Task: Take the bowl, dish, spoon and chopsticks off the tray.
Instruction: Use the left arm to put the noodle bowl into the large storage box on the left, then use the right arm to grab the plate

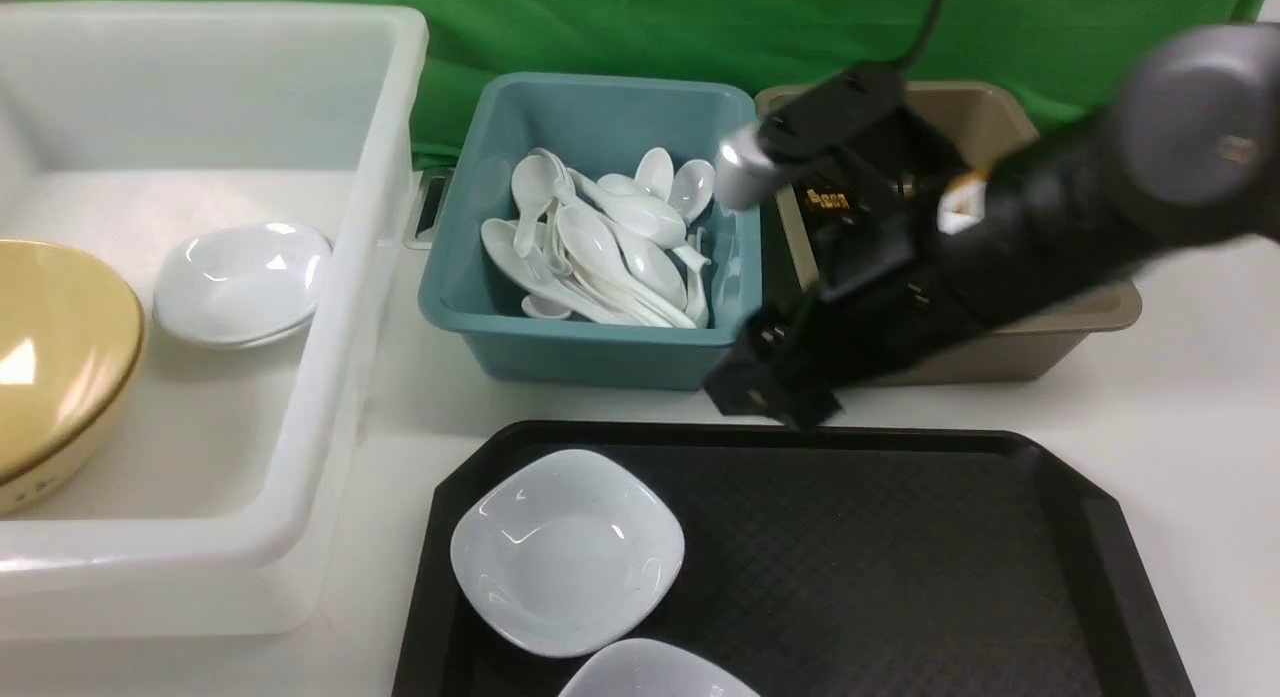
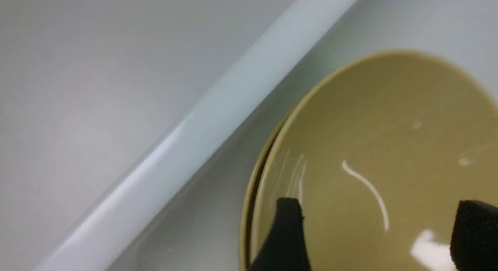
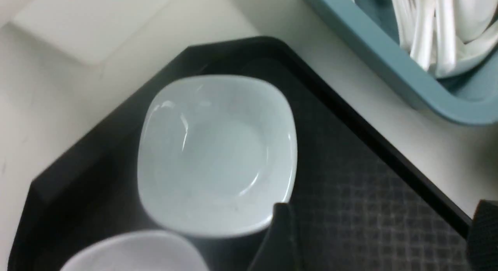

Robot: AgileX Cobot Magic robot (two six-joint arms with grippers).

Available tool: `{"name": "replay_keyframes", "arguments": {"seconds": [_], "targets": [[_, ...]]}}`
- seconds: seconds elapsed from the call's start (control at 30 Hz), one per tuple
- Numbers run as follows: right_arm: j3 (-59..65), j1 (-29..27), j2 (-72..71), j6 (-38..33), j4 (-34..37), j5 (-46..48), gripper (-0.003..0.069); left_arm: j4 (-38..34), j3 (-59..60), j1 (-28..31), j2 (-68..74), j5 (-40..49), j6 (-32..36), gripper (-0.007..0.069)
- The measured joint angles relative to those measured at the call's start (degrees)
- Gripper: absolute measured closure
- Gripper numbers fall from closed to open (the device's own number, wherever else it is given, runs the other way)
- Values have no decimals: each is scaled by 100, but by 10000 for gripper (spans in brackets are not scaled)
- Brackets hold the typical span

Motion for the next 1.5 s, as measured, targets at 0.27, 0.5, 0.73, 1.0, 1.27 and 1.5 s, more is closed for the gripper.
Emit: {"name": "replay_keyframes", "arguments": {"seconds": [0.27,0.5,0.73,1.0,1.27,1.5], "targets": [[-560,0,1463,322,-18,346,88,-26,-253,-838,-1136,515,249,290],[-560,0,2233,419,190,444,88,36,-253,-2613,-1719,1031,729,615],[-572,2,2487,311,492,461,88,472,-217,-3503,-1740,1476,606,634],[-613,33,2560,293,936,552,231,598,-200,-3562,-1740,1489,510,634],[-613,248,2571,96,1046,506,386,636,-200,-3562,-1740,1471,511,634],[-631,216,2382,-38,1288,496,585,641,-200,-3562,-1740,1465,511,634]]}}
